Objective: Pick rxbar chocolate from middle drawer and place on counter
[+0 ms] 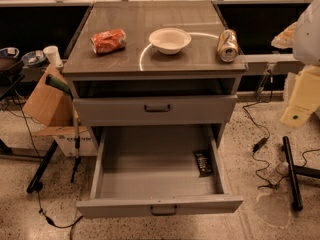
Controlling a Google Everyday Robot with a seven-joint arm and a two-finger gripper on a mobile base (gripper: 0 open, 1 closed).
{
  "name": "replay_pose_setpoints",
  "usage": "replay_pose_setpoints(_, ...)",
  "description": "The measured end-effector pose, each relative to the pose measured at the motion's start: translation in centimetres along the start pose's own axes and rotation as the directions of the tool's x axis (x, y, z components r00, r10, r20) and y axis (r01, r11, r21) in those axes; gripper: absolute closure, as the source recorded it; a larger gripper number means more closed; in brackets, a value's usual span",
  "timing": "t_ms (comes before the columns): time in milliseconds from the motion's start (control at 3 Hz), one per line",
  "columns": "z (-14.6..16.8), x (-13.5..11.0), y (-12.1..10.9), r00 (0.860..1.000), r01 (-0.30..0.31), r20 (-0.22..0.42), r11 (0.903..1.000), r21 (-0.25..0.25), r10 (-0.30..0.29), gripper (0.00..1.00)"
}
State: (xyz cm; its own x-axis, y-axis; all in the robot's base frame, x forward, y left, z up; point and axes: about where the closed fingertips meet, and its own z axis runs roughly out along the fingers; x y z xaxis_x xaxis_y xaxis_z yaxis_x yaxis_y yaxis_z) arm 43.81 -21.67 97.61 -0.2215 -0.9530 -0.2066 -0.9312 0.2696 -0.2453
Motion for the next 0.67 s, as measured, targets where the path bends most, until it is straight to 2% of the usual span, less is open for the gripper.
replay_pose_setpoints(333, 0.0, 0.0, 0.0, 1.000, 0.000, 0.000, 1.0000, 0.000, 0.000, 0.00)
replay_pose_setpoints(667, 1.4, -1.1, -0.5, 0.999, 0.041, 0.035, 0.9990, -0.017, -0.041, 0.00)
